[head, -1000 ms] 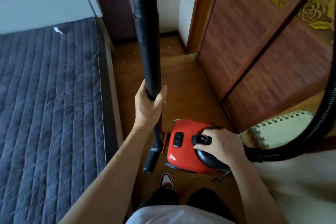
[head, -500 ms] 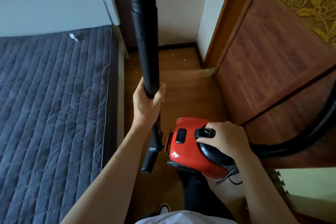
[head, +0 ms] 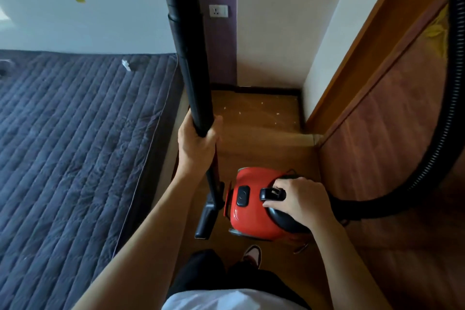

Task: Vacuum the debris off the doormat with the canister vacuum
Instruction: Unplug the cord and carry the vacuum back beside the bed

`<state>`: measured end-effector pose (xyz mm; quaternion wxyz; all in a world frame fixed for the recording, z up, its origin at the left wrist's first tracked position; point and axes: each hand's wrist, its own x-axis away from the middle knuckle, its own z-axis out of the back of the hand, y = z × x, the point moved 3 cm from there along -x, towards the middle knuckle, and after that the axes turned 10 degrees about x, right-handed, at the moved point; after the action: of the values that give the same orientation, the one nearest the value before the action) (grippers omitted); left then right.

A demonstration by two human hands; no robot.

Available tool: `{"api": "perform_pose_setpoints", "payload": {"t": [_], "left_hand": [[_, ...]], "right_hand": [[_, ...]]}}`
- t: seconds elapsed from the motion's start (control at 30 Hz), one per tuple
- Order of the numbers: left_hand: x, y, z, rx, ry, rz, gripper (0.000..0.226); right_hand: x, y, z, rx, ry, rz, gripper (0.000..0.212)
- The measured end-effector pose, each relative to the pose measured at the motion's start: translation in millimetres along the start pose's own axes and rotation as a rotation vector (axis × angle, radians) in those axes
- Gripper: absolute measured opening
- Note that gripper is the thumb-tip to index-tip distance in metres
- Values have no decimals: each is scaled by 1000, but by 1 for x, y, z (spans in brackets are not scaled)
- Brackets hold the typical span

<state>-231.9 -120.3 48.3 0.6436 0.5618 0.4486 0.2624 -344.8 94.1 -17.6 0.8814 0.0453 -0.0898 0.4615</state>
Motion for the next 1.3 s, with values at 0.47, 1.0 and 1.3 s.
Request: {"api": "perform_pose_setpoints", "payload": {"t": [0.47, 1.0, 1.3], "left_hand": [[-114, -39, -37, -29, 79, -23, 31], [-368, -140, -60, 57, 22, 56, 35], [-476, -165, -78, 8, -35, 56, 34]], "right_hand": [[-147, 50, 18, 24, -36, -9, 58], [-419, 56, 60, 12, -136, -51, 52], [-533, 65, 97, -30, -77, -116, 51]]}}
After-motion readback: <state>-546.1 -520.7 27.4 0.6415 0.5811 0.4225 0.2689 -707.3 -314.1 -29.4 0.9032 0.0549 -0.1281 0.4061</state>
